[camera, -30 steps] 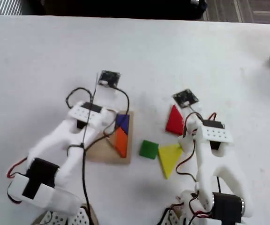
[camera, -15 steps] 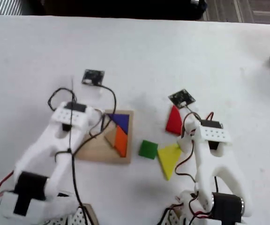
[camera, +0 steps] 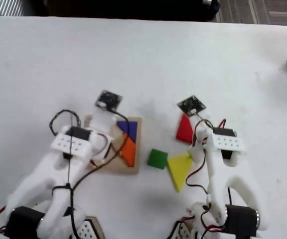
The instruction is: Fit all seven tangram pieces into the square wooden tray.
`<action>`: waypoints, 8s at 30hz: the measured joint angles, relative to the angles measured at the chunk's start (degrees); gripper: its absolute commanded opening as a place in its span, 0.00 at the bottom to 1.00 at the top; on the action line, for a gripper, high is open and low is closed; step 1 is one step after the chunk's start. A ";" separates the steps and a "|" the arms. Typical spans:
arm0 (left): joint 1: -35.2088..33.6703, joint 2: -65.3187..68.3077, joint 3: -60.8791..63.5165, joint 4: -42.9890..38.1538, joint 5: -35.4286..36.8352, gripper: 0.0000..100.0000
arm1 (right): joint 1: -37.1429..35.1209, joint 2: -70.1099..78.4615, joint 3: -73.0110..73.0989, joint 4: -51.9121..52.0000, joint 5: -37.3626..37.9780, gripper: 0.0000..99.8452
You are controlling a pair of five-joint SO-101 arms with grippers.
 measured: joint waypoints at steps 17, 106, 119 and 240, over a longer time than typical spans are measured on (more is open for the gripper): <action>9.32 19.08 -13.19 3.08 1.93 0.02 | 0.00 -0.09 0.00 0.00 0.44 0.02; -28.92 3.96 -7.65 -10.20 13.80 0.21 | -34.99 -0.53 -6.77 14.33 6.51 0.29; -30.15 5.80 -9.58 -9.05 13.80 0.21 | -33.14 7.56 -8.35 6.68 5.80 0.29; -33.58 6.51 -9.58 -11.96 22.86 0.02 | -43.96 39.47 -58.64 21.63 -20.13 0.18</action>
